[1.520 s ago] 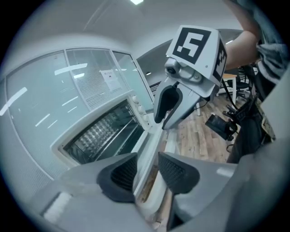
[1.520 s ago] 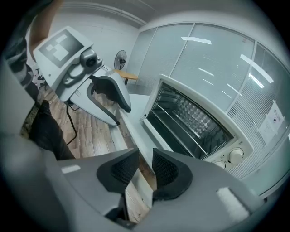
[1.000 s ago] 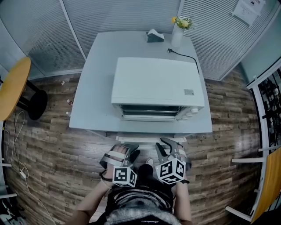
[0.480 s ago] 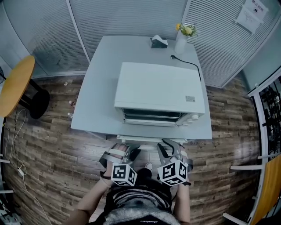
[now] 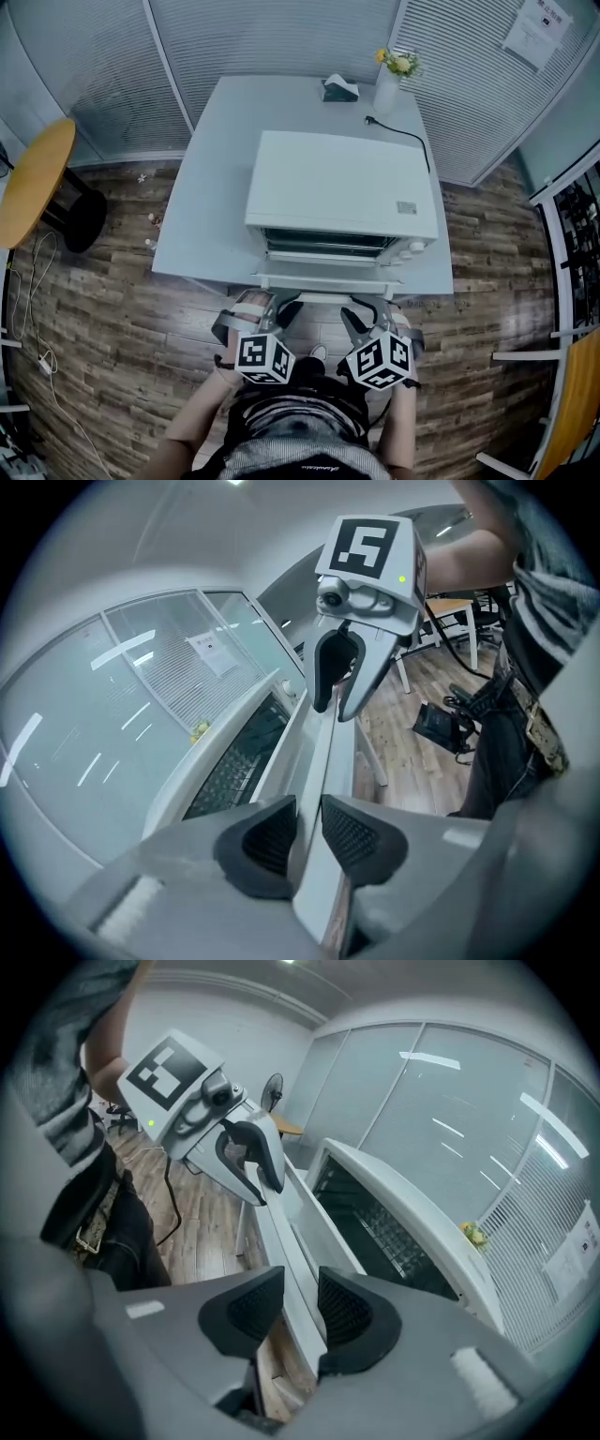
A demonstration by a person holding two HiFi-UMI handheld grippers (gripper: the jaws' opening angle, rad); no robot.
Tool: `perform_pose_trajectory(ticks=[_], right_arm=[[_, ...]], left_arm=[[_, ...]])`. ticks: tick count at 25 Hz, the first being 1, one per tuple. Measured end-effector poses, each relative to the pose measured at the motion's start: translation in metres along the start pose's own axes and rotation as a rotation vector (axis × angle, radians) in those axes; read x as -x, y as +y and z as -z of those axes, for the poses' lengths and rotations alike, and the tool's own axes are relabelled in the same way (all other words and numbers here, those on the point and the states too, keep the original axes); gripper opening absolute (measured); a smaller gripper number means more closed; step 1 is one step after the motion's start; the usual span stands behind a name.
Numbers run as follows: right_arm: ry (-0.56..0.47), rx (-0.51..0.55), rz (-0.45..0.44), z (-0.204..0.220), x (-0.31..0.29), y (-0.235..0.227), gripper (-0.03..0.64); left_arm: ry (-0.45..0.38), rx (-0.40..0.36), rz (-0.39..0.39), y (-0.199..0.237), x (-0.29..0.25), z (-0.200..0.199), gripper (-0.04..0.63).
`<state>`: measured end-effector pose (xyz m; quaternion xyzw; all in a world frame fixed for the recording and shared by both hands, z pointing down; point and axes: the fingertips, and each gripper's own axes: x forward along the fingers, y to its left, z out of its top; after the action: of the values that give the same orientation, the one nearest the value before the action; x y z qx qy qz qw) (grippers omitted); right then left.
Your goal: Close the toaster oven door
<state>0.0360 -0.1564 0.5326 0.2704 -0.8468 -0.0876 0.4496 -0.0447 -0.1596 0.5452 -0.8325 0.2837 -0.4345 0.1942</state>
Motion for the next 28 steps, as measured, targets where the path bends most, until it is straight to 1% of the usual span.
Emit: perform_pose_trajectory(ticks=[1, 5, 7, 14, 21, 28], right_arm=[[-0.001, 0.007, 0.012, 0.0, -0.001, -0.003, 0.112], [0.029, 0.056, 0.053, -0.001, -0.007, -0.012, 0.109], [0.029, 0.061, 0.068, -0.003, -0.008, -0.017, 0.109], [-0.026, 0.016, 0.127, -0.014, -0.012, -0.042, 0.117], [-0.086, -0.034, 0.154, -0.022, -0.015, -0.059, 0.126], [-0.133, -0.056, 0.169, -0.028, -0.021, -0.077, 0.13]], left_arm=[[-0.001, 0.004, -0.002, 0.002, 0.0, 0.0, 0.095], [-0.008, 0.022, -0.009, 0.008, -0.001, -0.002, 0.097], [-0.014, 0.029, -0.016, 0.014, -0.001, -0.003, 0.097], [-0.034, 0.069, -0.055, 0.04, -0.008, -0.007, 0.1], [-0.039, 0.076, -0.085, 0.057, -0.013, -0.009, 0.104], [-0.052, 0.112, -0.123, 0.074, -0.02, -0.01, 0.103]])
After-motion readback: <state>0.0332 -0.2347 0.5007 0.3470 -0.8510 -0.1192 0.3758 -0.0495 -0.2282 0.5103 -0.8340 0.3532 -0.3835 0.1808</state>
